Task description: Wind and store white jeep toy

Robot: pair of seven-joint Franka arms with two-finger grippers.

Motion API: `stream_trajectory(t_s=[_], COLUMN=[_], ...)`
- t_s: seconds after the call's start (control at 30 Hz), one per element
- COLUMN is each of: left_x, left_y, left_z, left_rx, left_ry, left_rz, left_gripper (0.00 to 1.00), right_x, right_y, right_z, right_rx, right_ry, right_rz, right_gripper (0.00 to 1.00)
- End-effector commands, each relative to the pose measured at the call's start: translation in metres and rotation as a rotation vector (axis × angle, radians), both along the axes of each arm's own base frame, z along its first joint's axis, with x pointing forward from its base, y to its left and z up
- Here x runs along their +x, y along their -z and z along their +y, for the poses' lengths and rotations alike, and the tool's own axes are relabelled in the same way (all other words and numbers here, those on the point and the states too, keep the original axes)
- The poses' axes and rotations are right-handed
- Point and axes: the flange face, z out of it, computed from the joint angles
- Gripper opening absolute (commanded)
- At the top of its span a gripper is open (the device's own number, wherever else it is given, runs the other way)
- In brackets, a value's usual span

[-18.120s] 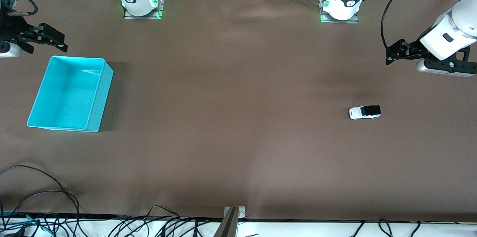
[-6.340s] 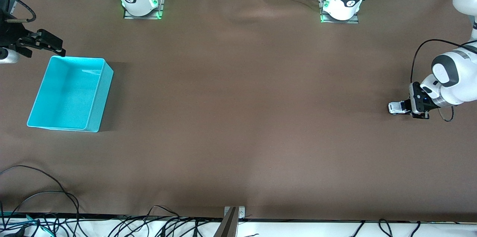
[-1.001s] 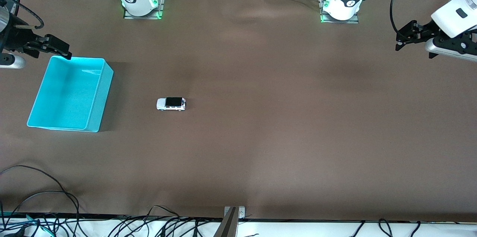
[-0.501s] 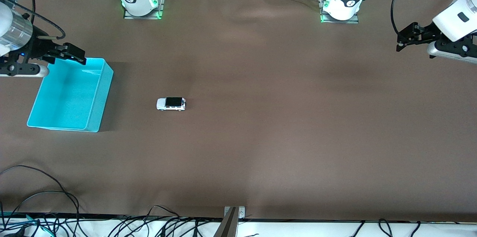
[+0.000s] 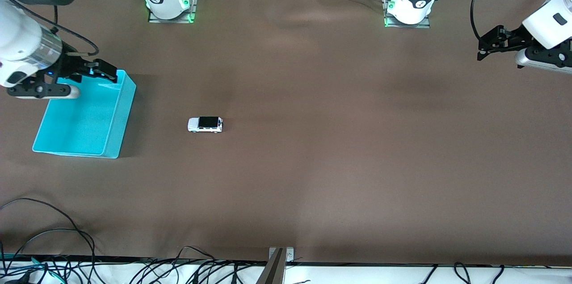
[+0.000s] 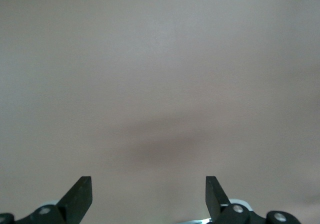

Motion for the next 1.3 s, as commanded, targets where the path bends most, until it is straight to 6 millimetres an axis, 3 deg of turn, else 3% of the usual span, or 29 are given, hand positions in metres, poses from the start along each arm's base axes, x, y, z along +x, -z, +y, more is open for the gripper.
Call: stream_trajectory(t_s=[0.0, 0.2, 0.93, 1.27], left_x=[0.005, 0.006, 0.01, 0.01], left_y=[-0.005, -0.015, -0.011, -0.013], left_z=[-0.001, -0.009, 0.0, 0.0], left_rx=[-0.014, -0.009, -0.012, -0.011], left_ry=[-0.014, 0.0, -0.012, -0.008], left_rz=[0.009, -0.012, -0.006, -0.011], left_gripper=[1.0, 1.0, 1.0, 1.0], right_x=[-0.015, -0.017, -0.022, -0.014], right_y=[0.026, 0.052, 0.146, 0.2], right_z=[0.016, 0.026, 0.08, 0.108], right_rx=[-0.001, 0.002, 0.007, 0.0], right_ry=[0.018, 0.009, 0.101, 0.281], right_rz=[-0.022, -0.038, -0.093, -0.099], right_gripper=[1.0, 1.0, 1.0, 1.0])
